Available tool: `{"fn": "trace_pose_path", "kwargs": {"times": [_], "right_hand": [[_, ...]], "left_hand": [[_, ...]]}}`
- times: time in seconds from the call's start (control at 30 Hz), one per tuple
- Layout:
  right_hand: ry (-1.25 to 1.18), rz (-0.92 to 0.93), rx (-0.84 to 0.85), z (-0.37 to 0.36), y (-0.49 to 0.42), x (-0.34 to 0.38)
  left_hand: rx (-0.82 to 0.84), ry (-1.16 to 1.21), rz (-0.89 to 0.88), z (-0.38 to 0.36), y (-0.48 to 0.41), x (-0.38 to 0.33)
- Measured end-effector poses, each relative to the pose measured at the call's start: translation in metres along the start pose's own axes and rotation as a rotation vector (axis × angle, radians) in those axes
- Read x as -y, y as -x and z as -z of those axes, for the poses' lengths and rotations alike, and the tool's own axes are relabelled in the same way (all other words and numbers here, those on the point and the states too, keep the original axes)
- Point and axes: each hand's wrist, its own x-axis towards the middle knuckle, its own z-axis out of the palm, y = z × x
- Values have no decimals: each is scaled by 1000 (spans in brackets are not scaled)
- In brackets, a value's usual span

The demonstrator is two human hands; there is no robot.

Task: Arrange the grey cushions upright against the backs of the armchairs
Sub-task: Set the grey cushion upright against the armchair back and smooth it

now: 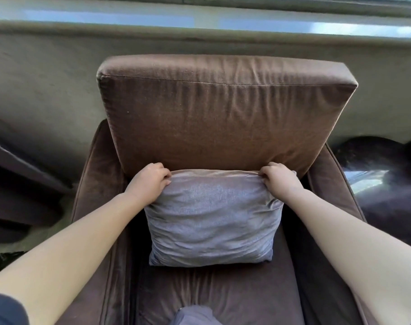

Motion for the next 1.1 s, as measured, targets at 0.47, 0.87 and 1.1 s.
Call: {"fn": "trace_pose_path", "kwargs": {"times": [0.47,0.87,1.1], "right_hand": [[-253,-49,-191,16,32,-1],[-319,-7,-153,46,74,-2],[-320,-25,-96,41,102,-6]], "left_hand": [[-213,-90,-118,13,23,-1],[-58,59,-77,49,54,-16],[72,33,5,53,72,-30]]}}
